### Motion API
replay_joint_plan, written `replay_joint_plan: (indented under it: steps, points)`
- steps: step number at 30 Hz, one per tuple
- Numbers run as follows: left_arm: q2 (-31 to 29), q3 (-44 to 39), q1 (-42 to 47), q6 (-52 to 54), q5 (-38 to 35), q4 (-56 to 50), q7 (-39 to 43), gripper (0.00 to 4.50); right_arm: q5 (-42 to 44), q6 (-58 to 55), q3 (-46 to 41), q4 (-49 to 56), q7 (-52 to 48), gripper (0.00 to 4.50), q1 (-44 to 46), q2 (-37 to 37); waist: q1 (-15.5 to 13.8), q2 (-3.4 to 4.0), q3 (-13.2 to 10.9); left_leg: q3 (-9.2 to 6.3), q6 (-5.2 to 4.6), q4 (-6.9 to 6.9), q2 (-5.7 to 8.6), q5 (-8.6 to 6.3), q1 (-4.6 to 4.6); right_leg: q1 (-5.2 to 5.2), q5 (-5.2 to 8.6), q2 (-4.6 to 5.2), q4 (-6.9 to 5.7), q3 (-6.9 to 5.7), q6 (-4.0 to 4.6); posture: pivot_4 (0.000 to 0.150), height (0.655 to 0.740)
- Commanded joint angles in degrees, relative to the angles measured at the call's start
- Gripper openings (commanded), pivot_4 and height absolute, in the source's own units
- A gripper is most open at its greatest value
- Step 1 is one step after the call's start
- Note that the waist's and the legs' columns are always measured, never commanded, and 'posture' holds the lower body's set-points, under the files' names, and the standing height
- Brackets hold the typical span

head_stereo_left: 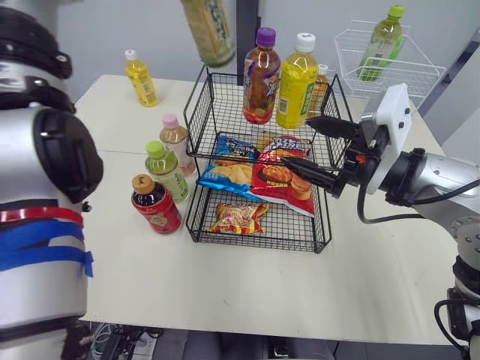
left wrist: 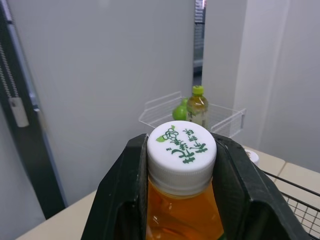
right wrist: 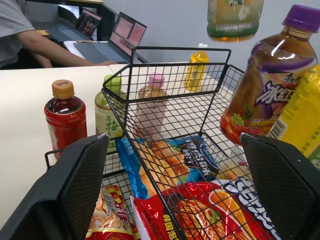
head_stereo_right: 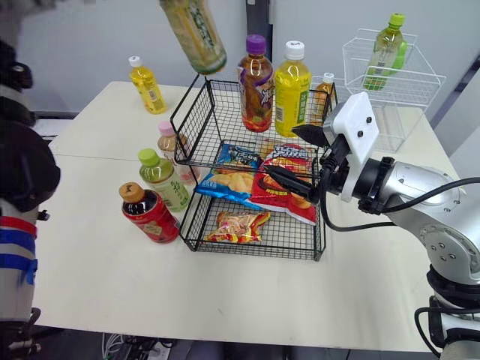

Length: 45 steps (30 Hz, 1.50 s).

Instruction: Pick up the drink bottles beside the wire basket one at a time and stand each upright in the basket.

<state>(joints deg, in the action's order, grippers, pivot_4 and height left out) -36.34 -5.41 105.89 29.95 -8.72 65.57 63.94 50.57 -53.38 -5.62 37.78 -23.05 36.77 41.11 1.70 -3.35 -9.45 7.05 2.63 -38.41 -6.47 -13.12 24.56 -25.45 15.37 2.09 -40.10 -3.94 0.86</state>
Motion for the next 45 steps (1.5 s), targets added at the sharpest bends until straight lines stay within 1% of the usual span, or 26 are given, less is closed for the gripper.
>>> replay_joint_plan:
  steps: [1, 6, 11, 15, 22, 23, 25, 32, 39, 45]
  points:
    - [0.78, -0.20, -0.03, -3.83, 0.20, -0.62, 0.52, 1.36, -0.42, 0.03, -1.92, 1.29, 2.11, 4.50, 0.73, 0.01, 0.07, 0.01, 0.00, 0.01, 0.00, 0.00, 0.00, 0.00, 0.00, -0.01, 0.00, 0.00, 0.00, 0.02, 0.00, 0.150, 0.7148]
    - [2.55, 0.40, -3.28, -6.58, 1.26, 0.35, 0.41, 1.36, -0.58, -0.20, -2.25, 1.03, 3.76, 4.50, 1.05, 0.18, 0.04, 0.02, -0.01, 0.01, 0.00, -0.01, 0.00, 0.00, 0.00, 0.00, 0.00, 0.00, -0.01, 0.02, 0.00, 0.150, 0.7148]
    - [4.02, -0.31, -5.40, -6.95, 1.13, 0.64, 0.12, 1.36, -0.48, -0.04, -2.84, 0.87, 4.01, 4.50, 0.69, 0.57, -0.07, 0.02, -0.01, 0.00, 0.01, -0.05, 0.01, 0.00, 0.15, -0.09, 0.00, 0.01, 0.02, 0.00, 0.00, 0.150, 0.7148]
    - [4.49, 0.22, -7.09, -8.05, 1.91, 0.90, -0.26, 1.36, 0.85, -0.09, -4.93, 3.64, 4.45, 4.50, -2.00, 1.22, -0.23, 0.02, -0.01, 0.01, 0.01, -0.06, 0.02, 0.01, 0.20, -0.11, 0.00, 0.01, 0.06, 0.02, 0.00, 0.150, 0.7148]
    - [4.38, 0.56, -8.06, -9.14, 2.38, 0.86, 0.56, 1.36, 0.93, 0.17, -5.69, 4.49, 4.79, 4.50, -2.91, 1.26, -0.13, 0.03, -0.01, -0.04, 0.00, -0.23, 0.02, 0.00, 0.19, -0.08, 0.00, 0.01, -0.06, 0.01, 0.00, 0.150, 0.7148]
    - [4.27, 0.52, -8.10, -9.05, 2.37, 0.79, 0.78, 1.92, 0.89, 0.17, -5.72, 4.54, 4.79, 4.50, -2.96, 1.24, -0.13, 0.03, -0.01, -0.04, 0.00, -0.26, 0.02, 0.00, 0.19, -0.08, 0.00, 0.01, -0.07, 0.02, 0.00, 0.150, 0.7148]
    - [3.93, 0.68, -8.22, -9.15, 2.45, 0.44, 1.87, 2.34, 0.81, 0.19, -5.76, 4.65, 4.80, 4.50, -3.02, 1.24, -0.13, 0.03, -0.01, -0.05, 0.00, -0.30, 0.02, 0.00, 0.20, -0.07, 0.00, 0.01, -0.10, 0.02, 0.00, 0.150, 0.7148]
    - [2.56, 1.00, -8.40, -9.51, 2.66, -0.78, 4.42, 4.48, 0.59, 0.54, -5.98, 4.88, 4.53, 4.50, -3.52, 1.36, -0.12, 0.03, -0.01, -0.08, 0.00, -0.34, 0.02, 0.00, 0.20, -0.06, 0.00, 0.01, -0.16, 0.02, -0.01, 0.150, 0.7148]
    - [0.35, 1.13, -8.75, -9.02, 2.52, -3.00, 6.93, 4.48, 0.31, 0.86, -6.08, 4.51, 4.06, 4.50, -3.23, 1.58, -0.09, 0.03, -0.01, -0.10, 0.00, -0.36, 0.02, 0.00, 0.19, -0.06, 0.00, 0.01, -0.20, 0.01, -0.01, 0.150, 0.7148]
    - [-3.48, 0.80, -11.17, -7.25, 1.57, -9.44, 9.86, 4.48, -1.31, 2.92, -6.28, 4.75, 3.16, 4.50, -3.85, 1.98, -0.03, 0.03, -0.01, -0.11, 0.00, -0.37, 0.02, 0.00, 0.19, -0.06, 0.00, 0.01, -0.24, 0.02, -0.01, 0.150, 0.7148]
